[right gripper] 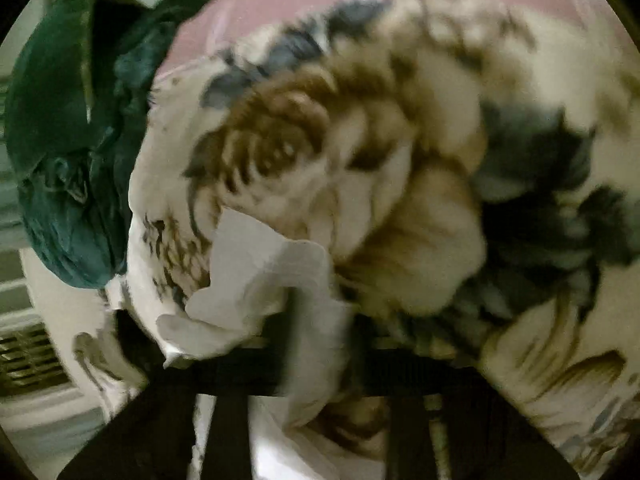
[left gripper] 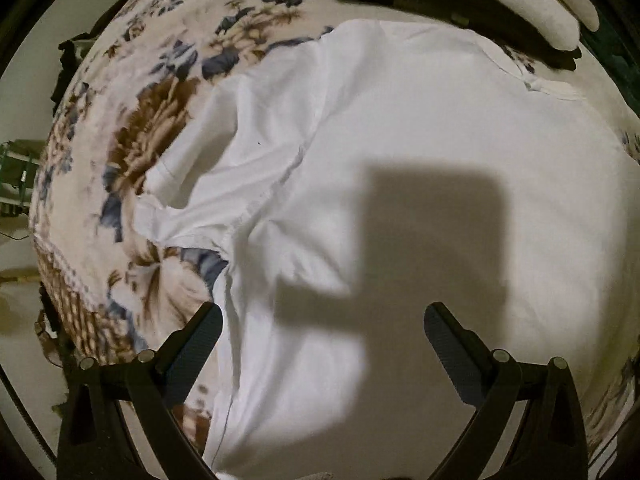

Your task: Fold small clothes

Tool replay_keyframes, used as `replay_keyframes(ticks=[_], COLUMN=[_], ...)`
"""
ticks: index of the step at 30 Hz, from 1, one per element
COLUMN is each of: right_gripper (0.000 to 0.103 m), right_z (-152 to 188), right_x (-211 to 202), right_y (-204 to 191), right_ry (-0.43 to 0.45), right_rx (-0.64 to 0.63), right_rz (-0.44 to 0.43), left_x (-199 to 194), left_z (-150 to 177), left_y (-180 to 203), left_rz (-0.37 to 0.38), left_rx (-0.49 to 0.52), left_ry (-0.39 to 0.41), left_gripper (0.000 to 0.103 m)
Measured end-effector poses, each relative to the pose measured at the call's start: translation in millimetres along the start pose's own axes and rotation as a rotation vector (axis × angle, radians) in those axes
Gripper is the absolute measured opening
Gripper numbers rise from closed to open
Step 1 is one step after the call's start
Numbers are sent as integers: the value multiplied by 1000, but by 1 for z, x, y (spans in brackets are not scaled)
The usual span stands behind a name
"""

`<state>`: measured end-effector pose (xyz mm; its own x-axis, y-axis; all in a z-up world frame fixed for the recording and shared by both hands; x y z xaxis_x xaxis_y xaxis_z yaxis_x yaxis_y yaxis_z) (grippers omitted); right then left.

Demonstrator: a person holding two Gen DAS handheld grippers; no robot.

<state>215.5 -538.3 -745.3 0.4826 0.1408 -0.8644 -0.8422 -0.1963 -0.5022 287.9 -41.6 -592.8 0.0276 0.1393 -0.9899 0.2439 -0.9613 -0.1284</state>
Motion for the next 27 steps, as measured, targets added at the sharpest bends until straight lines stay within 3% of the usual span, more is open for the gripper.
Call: replay_keyframes(ticks=[2, 4, 7, 11, 14, 15, 17, 18, 20, 21, 23, 27], right_gripper=[7, 7, 7, 7, 7, 7, 13, 28, 49, 53, 53, 54], right_z=[8, 23, 77, 199, 290, 321, 353, 366, 379, 384, 380, 338], right_x=[-10, -21, -31, -6, 33, 55, 79, 81, 77, 65, 48, 29], right_y=[-23, -63, -138, -207, -212, -204, -181, -169, -162, -160, -160, -178], right_ry=[42, 90, 149, 131, 65, 0, -123, -177, -226, -251, -241, -151], right_rx=[-93, -287, -685, -1204, -1501, -1607, -1701, -1717, -1704, -1676, -1630, -1394], right_rz=[26, 63, 118, 215, 283, 335, 404, 414, 376, 316, 274, 225], left_x=[4, 5, 3, -1, 3, 6, 9, 9, 10, 11, 11, 14], left_z=[1, 3, 1, -1, 0, 0, 0, 1, 1, 2, 3, 0], left_y=[-7, -16, -37, -69, -90, -95, -109, -114, -127, -131, -140, -159], left_rz=[8, 9, 4, -52, -75, -80, -90, -97, -103, -101, -101, -108], left_rx=[-15, -38, -67, -64, -75, -84, -102, -108, -122, -131, -152, -185], left_ry=[2, -4, 12, 68, 63, 57, 56, 58, 57, 57, 52, 59], left_gripper=[103, 103, 103, 103, 103, 103, 103, 103, 103, 103, 103, 103])
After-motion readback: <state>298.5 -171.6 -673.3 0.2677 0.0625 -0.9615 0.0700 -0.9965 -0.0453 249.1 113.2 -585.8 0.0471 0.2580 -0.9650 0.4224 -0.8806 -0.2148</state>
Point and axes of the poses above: each gripper's, at about its wrist camera, not at the fingertips, and x roughly the way its jaws point, y to its right, z to its underside, the point moved 6 cm from there along x, roughly the way its jaws point, and after that the axes turned 5 degrees about -x, right-handed, at the moved point
